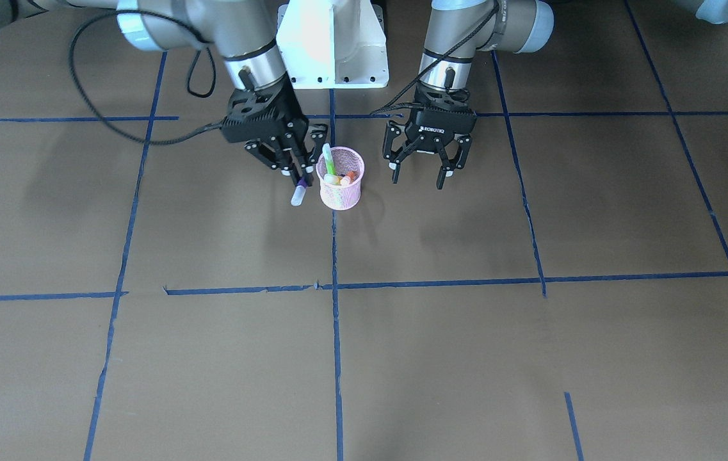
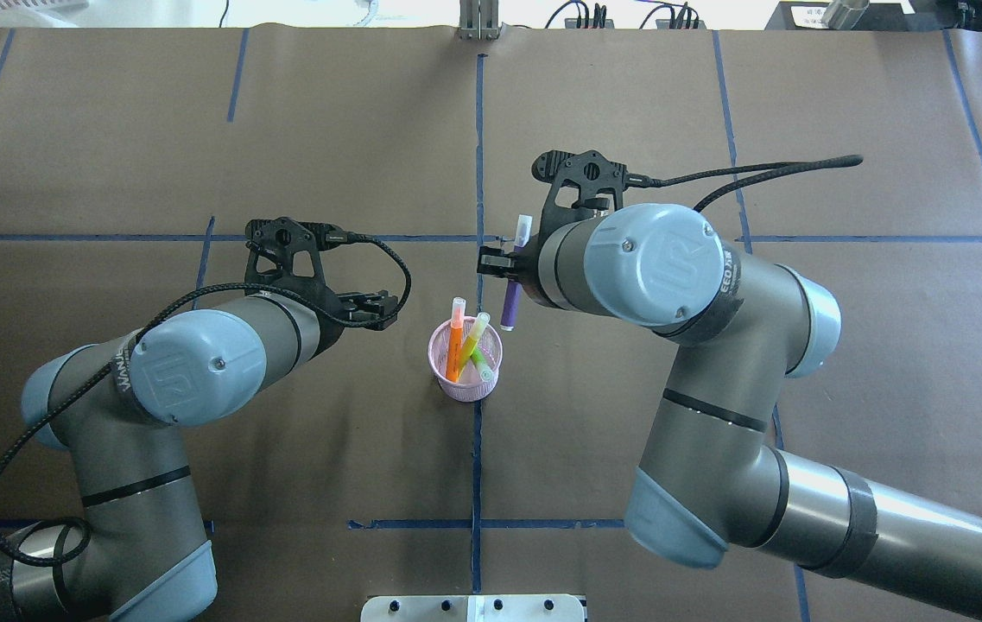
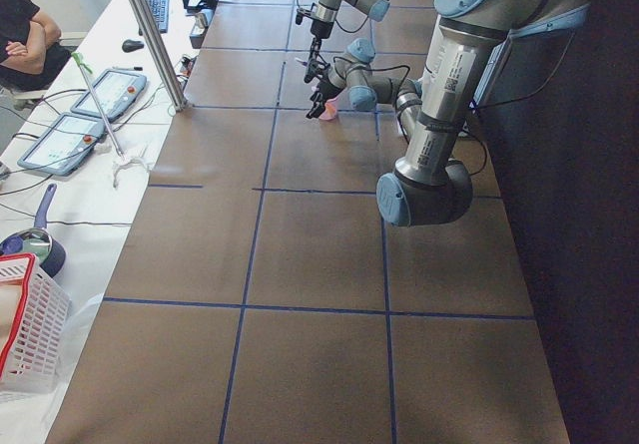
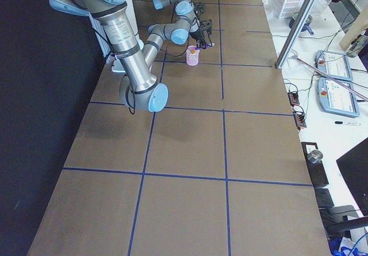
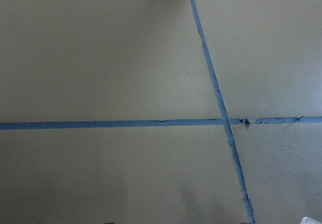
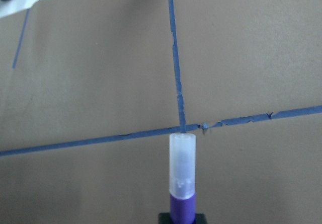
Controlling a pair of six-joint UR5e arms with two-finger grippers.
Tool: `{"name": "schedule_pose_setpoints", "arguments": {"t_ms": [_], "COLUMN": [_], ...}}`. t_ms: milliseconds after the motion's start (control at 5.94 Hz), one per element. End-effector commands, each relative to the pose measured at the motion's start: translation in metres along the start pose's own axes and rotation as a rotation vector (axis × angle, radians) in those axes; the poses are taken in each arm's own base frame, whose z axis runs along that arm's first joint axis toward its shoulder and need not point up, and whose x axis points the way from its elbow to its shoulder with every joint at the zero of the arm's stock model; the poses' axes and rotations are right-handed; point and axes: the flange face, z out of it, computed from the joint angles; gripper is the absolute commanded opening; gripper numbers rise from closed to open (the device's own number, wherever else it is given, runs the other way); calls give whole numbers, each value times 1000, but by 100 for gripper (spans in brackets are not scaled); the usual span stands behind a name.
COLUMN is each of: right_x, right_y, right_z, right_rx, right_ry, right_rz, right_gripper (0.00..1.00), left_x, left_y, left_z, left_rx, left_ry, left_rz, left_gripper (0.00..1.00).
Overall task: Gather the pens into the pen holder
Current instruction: 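Carry the purple marker over the cup and release it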
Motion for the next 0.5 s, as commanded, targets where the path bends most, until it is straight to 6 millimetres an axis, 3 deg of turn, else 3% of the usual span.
{"name": "schedule_pose_setpoints", "arguments": {"t_ms": [0, 337], "right_x": [-28, -34], "right_y": [45, 119], "right_z": [-9, -8], "right_rx": [245, 392], "right_ry": [-20, -15], "right_rz": [29, -31], "right_gripper": [0, 0], "left_x": [-13, -13], "left_y": [-2, -2], "left_z": [8, 8], "left_rx": [1, 1], "left_ry": [-28, -28], "left_rz": [31, 31], "left_gripper": [85, 85]}}
